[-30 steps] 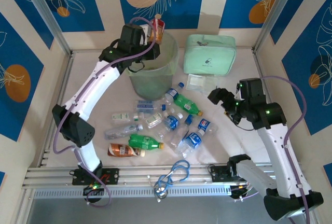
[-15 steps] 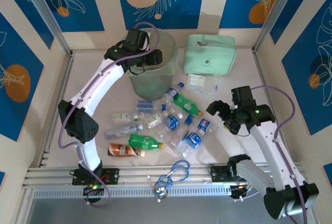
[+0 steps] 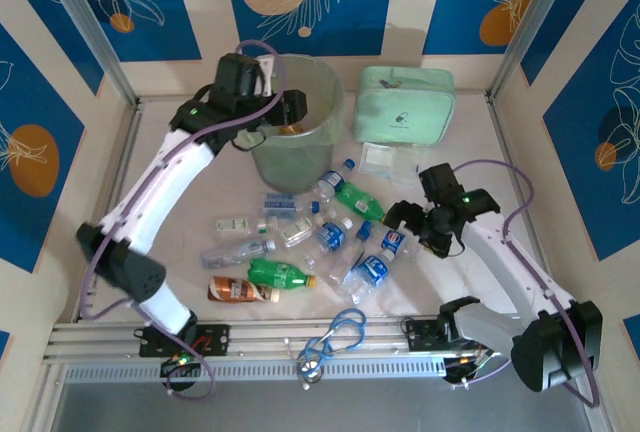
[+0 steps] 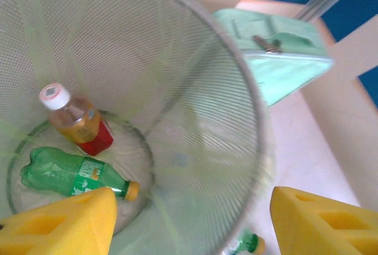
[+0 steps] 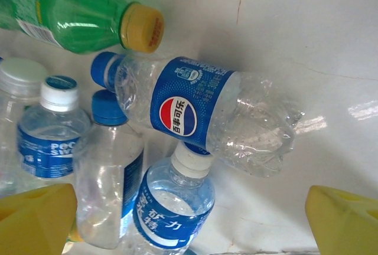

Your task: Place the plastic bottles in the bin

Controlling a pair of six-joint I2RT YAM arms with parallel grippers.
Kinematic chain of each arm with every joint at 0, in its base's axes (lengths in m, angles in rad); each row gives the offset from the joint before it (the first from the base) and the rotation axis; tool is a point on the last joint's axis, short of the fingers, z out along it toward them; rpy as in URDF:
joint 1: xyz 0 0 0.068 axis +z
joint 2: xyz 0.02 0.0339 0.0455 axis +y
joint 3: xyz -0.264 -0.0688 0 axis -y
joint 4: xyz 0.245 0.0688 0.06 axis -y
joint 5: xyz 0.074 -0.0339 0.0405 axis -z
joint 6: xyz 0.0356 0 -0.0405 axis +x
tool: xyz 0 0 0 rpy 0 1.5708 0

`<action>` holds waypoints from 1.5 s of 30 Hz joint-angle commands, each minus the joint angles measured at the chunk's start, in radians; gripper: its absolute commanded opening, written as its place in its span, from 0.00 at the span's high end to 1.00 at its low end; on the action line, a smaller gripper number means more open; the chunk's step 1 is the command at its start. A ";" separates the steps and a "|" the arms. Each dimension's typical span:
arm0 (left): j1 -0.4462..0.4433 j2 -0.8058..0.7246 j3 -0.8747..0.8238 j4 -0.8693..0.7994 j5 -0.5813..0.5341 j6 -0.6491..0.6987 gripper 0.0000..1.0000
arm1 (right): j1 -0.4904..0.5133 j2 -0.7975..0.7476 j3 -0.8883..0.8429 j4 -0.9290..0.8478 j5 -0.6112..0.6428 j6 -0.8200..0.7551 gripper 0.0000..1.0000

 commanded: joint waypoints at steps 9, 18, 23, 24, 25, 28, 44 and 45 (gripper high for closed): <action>0.025 -0.499 -0.555 0.016 -0.053 -0.074 0.27 | 0.164 0.169 0.099 -0.001 0.195 -0.022 0.00; 0.034 -0.575 -0.702 0.045 -0.001 -0.157 0.28 | 0.209 0.369 0.203 -0.033 0.310 -0.090 0.01; 0.034 -0.564 -0.716 0.073 0.025 -0.171 0.28 | 0.214 0.475 0.222 -0.048 0.325 -0.101 0.01; 0.034 -0.561 -0.714 0.075 0.027 -0.170 0.28 | 0.214 0.490 0.219 -0.037 0.316 -0.109 0.01; 0.034 -0.561 -0.712 0.076 0.030 -0.168 0.28 | 0.213 0.502 0.216 -0.031 0.311 -0.112 0.01; 0.034 -0.559 -0.708 0.076 0.037 -0.164 0.28 | 0.210 0.531 0.207 -0.016 0.308 -0.112 0.01; 0.034 -0.548 -0.705 0.094 0.048 -0.167 0.28 | 0.076 0.429 0.090 0.018 0.193 -0.068 0.01; 0.034 -0.547 -0.705 0.096 0.048 -0.167 0.28 | 0.071 0.426 0.083 0.021 0.185 -0.070 0.01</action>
